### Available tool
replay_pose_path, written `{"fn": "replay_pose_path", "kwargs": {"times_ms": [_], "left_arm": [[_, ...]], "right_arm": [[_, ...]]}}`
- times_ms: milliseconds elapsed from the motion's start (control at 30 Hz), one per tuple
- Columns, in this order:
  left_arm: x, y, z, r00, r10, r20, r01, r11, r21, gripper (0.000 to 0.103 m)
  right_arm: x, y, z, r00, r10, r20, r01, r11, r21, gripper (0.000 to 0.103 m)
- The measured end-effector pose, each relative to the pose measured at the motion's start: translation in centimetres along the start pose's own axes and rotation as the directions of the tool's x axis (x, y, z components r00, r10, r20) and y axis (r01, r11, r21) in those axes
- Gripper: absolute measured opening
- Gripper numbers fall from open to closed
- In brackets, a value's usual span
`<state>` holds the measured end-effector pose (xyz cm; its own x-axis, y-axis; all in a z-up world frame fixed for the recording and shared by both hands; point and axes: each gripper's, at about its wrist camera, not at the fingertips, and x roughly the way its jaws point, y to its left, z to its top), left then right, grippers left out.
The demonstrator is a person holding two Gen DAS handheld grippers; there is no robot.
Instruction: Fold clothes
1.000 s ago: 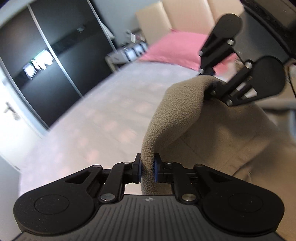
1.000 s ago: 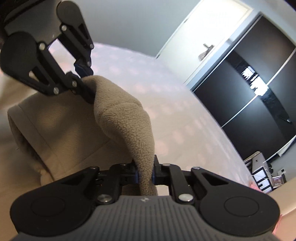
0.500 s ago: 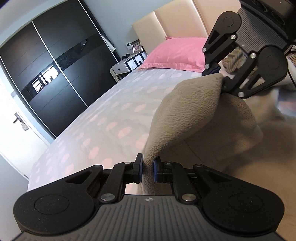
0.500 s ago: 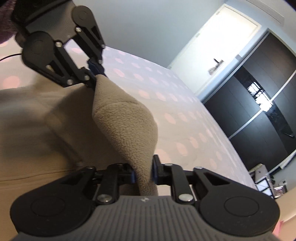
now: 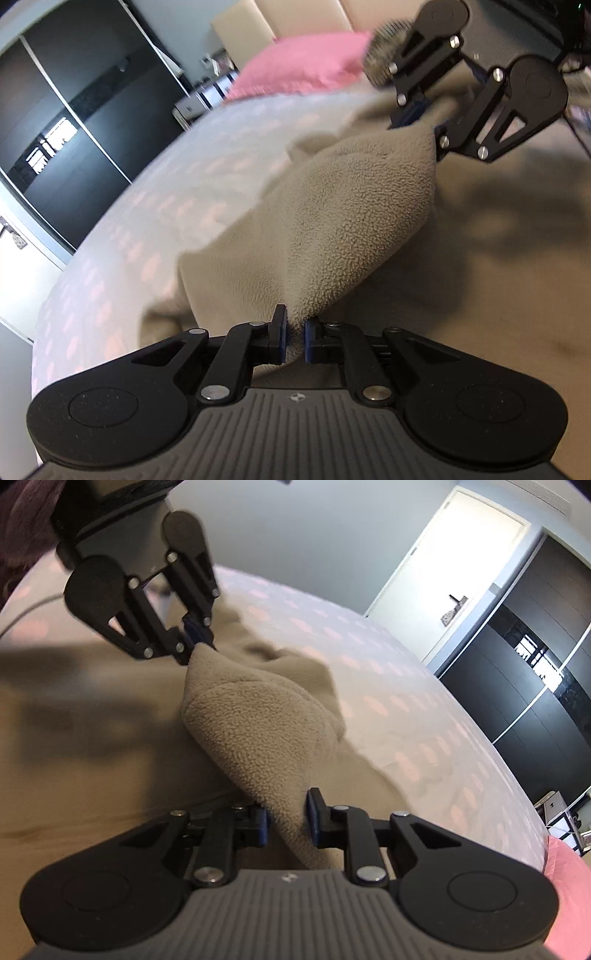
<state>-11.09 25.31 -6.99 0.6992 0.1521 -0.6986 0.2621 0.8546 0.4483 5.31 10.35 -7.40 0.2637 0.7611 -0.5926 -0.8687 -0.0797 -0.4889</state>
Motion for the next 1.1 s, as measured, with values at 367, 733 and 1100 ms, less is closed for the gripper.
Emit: {"fn": "replay_pose_path", "kwargs": {"times_ms": [367, 733, 1100], "left_arm": [[-3.1, -1.1, -3.5, 0.999, -0.038, 0.006, 0.038, 0.971, -0.236, 0.028], [-4.1, 8.2, -7.6, 0.989, -0.102, 0.105, 0.139, 0.428, -0.893, 0.046], [3.1, 11.3, -13.7, 0.950, -0.187, 0.252, 0.190, -0.294, -0.937, 0.051]], "right_arm": [[0.1, -0.3, -1.7, 0.997, -0.059, -0.059, 0.075, 0.945, 0.319, 0.065], [-1.6, -6.6, -8.3, 1.000, 0.020, 0.017, -0.021, 0.182, 0.983, 0.069], [3.1, -6.8, -16.4, 0.976, 0.084, 0.200, -0.101, -0.643, 0.760, 0.083]]}}
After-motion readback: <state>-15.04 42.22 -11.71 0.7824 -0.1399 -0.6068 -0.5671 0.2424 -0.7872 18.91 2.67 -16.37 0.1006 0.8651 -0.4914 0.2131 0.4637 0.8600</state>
